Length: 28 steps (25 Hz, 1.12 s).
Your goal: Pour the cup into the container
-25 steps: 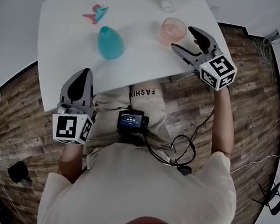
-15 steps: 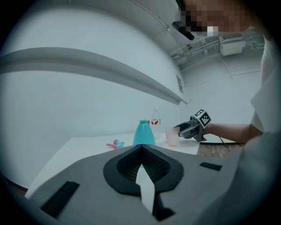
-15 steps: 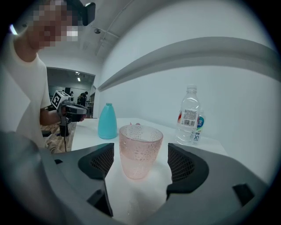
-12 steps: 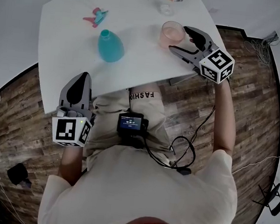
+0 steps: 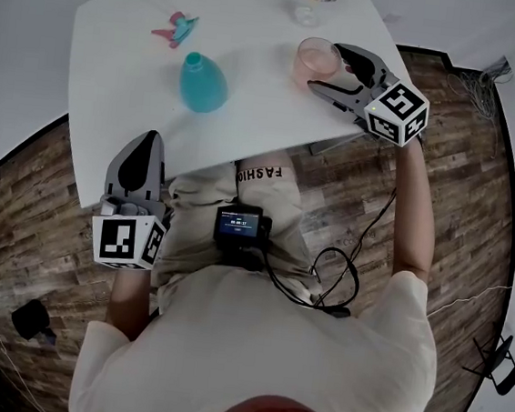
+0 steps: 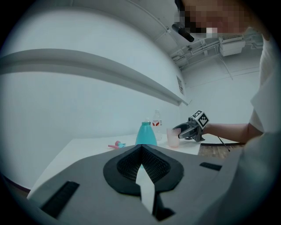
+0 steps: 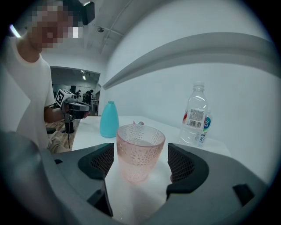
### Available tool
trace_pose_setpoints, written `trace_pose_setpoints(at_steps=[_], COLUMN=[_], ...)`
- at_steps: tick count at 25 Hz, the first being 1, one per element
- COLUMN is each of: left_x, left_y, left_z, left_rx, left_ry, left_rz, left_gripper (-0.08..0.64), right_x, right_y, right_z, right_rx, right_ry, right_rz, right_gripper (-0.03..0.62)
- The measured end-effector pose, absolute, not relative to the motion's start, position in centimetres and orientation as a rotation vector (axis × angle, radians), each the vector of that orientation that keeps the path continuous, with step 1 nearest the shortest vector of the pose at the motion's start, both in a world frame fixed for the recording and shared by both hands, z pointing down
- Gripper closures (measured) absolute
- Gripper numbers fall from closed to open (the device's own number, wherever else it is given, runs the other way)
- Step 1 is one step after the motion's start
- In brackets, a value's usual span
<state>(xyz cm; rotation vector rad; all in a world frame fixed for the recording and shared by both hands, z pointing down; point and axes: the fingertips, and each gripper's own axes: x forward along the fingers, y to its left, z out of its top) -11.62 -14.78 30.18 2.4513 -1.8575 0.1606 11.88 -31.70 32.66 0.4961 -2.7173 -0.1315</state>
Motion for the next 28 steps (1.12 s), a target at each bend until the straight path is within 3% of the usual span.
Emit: trace_pose_setpoints(at_steps=[28], left_x=[-12.1], left_y=[-14.8], left_z=[31.3], left_rx=[2.426], left_ry=[-1.856], left_rz=[0.177], left_gripper=[0.548], right_x=[10.0], right_y=[-32.0], right_z=[34.0], right_rx=[0.3], right_ry=[-2.739], right_rz=[-0.082], right_gripper=[0.229])
